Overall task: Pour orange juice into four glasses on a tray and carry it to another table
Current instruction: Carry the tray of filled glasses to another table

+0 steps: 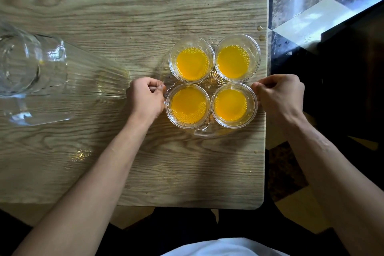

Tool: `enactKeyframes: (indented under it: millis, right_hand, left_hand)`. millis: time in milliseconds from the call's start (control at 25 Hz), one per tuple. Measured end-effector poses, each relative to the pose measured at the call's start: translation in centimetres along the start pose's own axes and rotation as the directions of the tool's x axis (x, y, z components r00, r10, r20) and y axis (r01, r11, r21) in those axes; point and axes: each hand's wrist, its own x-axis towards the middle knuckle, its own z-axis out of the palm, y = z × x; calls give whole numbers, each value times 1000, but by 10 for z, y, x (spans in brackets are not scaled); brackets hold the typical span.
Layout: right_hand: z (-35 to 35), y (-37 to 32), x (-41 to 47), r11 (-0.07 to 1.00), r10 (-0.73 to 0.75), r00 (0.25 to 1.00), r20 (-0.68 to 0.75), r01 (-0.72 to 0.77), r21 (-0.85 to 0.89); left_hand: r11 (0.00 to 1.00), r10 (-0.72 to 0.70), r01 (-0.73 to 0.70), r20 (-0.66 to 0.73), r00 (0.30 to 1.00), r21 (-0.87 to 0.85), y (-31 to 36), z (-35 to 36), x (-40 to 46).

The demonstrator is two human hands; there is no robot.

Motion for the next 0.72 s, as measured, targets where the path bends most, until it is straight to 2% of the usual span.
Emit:
enactKeyframes:
  millis: [720]
  right_hand:
    - [-7,2,-45,999,-22,999,-28,24,48]
  left_hand:
    - [997,65,-64,30,997,-50,-17,-40,-45]
